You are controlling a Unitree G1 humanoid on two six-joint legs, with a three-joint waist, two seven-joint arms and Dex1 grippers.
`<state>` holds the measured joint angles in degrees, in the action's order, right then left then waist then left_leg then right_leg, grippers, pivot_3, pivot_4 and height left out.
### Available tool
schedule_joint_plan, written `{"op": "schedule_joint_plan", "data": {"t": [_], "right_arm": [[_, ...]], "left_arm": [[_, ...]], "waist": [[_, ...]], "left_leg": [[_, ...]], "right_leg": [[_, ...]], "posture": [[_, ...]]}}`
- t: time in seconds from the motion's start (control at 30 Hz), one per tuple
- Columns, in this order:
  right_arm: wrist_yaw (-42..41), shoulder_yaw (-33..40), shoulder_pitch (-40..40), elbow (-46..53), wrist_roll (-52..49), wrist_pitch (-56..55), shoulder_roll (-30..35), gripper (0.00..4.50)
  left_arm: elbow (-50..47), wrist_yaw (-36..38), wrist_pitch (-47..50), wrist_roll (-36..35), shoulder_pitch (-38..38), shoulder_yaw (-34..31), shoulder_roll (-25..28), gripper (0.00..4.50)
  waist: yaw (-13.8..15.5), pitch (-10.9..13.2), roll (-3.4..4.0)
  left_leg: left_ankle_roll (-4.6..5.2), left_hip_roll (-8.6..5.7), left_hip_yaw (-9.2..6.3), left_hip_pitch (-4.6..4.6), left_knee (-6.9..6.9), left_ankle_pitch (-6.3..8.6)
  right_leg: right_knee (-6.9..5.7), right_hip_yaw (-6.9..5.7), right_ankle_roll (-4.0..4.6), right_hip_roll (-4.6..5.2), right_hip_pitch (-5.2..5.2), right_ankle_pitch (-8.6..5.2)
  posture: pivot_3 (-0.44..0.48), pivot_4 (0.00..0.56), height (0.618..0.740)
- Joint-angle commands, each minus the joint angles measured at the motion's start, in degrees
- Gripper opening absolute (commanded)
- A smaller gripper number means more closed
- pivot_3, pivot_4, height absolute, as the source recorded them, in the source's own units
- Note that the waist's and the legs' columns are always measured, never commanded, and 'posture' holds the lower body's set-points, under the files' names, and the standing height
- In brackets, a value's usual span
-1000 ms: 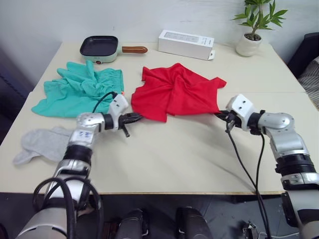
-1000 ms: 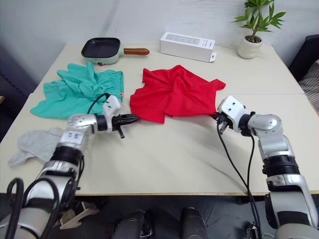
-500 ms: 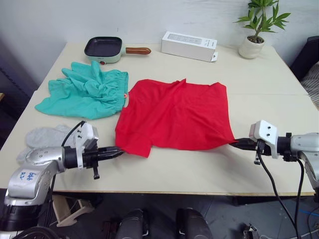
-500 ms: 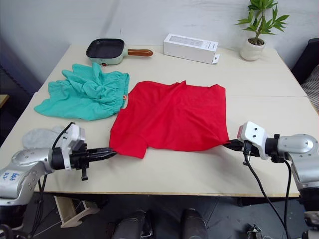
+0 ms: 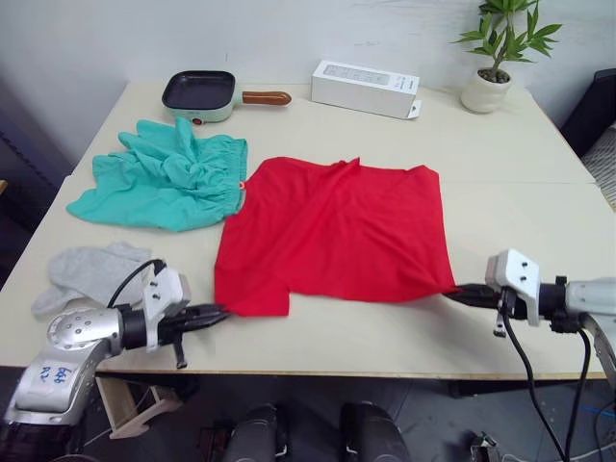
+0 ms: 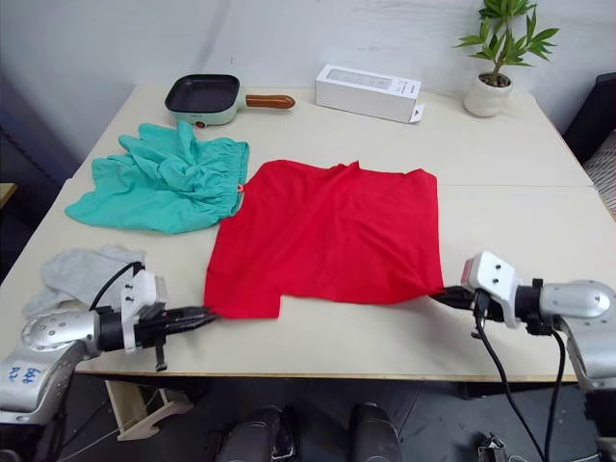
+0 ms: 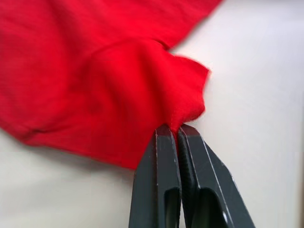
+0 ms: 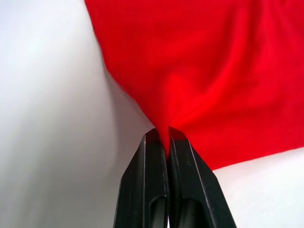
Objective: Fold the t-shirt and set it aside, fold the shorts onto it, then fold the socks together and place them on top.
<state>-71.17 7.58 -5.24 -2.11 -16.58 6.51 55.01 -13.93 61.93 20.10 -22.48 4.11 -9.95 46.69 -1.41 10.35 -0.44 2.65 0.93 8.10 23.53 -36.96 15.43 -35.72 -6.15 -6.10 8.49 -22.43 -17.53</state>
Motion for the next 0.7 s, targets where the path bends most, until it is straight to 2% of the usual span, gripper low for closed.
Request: {"op": "schedule_joint_plan", "data": {"t": [0.03, 0.17, 0.27, 0.37, 0.47, 0.5, 0.57, 0.63, 0.67, 0.7], "right_arm": [[-4.32, 3.16, 5.26, 2.18, -1.26, 0.22, 4.26, 0.03], [-7.92, 4.29, 12.79, 3.84, -1.70, 4.97, 9.26, 0.03], [-8.87, 4.73, 14.06, 4.28, -2.43, 6.93, 10.99, 0.03], [-9.74, 5.11, 10.68, 3.92, -4.79, 10.43, 11.82, 0.03], [-10.36, 4.73, 3.43, 1.24, -5.95, 12.86, 12.62, 0.03], [-10.38, 4.41, 0.36, 0.09, -6.27, 13.51, 12.44, 0.03], [-8.90, 3.76, -12.67, -5.78, -7.22, 13.38, 10.36, 0.03], [-5.38, 2.10, -27.24, -13.56, -5.29, 10.78, 6.96, 0.03], [-1.07, 1.08, -35.40, -18.97, -2.40, 8.16, 4.84, 0.03], [5.14, 0.28, -45.16, -25.80, 1.03, 3.83, 2.26, 0.03]], "left_arm": [[-5.22, 4.61, 0.99, -2.97, 5.07, -2.04, 3.42, 0.00], [-9.95, 7.00, 5.95, -6.74, 10.70, -4.74, 7.38, 0.00], [-10.66, 7.12, 7.41, -7.53, 10.59, -4.97, 8.79, 0.00], [-9.60, 5.08, 10.58, -10.71, 4.07, -4.78, 8.15, 0.00], [-6.07, 4.29, 12.07, -12.03, -6.83, -3.17, 7.63, 0.00], [-3.99, 3.70, 11.51, -11.52, -11.02, -2.35, 6.81, 0.00], [5.43, -0.56, 8.64, -8.19, -25.66, -0.03, 2.82, 0.00], [16.38, -5.02, 3.39, -1.79, -39.44, 2.93, -0.53, 0.00], [23.37, -8.66, -1.26, 2.71, -46.15, 4.33, -2.05, 0.00], [33.36, -15.63, -8.58, 8.07, -55.00, 5.19, -3.87, 0.00]], "waist": [[0.04, 0.00, 0.01], [0.08, 0.01, 0.01], [0.07, 0.01, 0.02], [0.07, 0.02, 0.04], [0.06, 0.08, 0.15], [0.09, 0.09, 0.20], [0.17, 0.11, 0.26], [0.19, 0.32, 0.19], [0.13, 0.32, 0.16], [0.05, 0.32, 0.12]], "left_leg": [[0.03, 0.00, 0.00, -0.01, 0.02, 0.04], [0.11, 0.01, 0.00, -0.01, -0.05, 0.13], [0.32, 0.09, 0.02, -0.15, -0.06, 0.27], [0.33, 0.19, 0.04, -0.21, -0.04, 0.29], [0.27, 0.20, 0.06, -0.21, -0.07, 0.25], [0.23, 0.20, 0.09, -0.19, -0.06, 0.23], [-0.01, 0.19, 0.17, -0.19, -0.05, 0.11], [-0.02, 0.14, 0.29, -0.11, -0.29, 0.00], [0.03, 0.13, 0.31, 0.14, -0.22, -0.15], [0.25, 0.09, 0.32, 0.05, -0.26, -0.35]], "right_leg": [[0.03, 0.00, 0.01, 0.01, 0.00, 0.00], [0.11, -0.01, 0.03, 0.07, 0.05, -0.02], [0.24, -0.09, 0.10, 0.07, 0.20, -0.06], [0.31, -0.14, 0.24, 0.04, 0.25, -0.14], [0.29, -0.14, 0.25, 0.04, 0.22, -0.14], [0.28, -0.14, 0.24, 0.04, 0.18, -0.13], [0.17, -0.17, 0.16, 0.05, 0.10, -0.09], [-0.04, -0.30, 0.03, 0.00, 0.04, 0.00], [-0.01, -0.39, -0.01, 0.00, -0.17, 0.05], [-0.23, -0.49, -0.12, -0.05, -0.18, 0.21]], "posture": [[0.000, 0.150, 0.740], [0.000, 0.150, 0.740], [0.000, 0.150, 0.740], [0.000, 0.150, 0.740], [0.000, 0.150, 0.740], [0.000, 0.150, 0.740], [0.000, 0.150, 0.740], [0.000, 0.150, 0.740], [0.000, 0.150, 0.740], [0.000, 0.150, 0.740]]}}
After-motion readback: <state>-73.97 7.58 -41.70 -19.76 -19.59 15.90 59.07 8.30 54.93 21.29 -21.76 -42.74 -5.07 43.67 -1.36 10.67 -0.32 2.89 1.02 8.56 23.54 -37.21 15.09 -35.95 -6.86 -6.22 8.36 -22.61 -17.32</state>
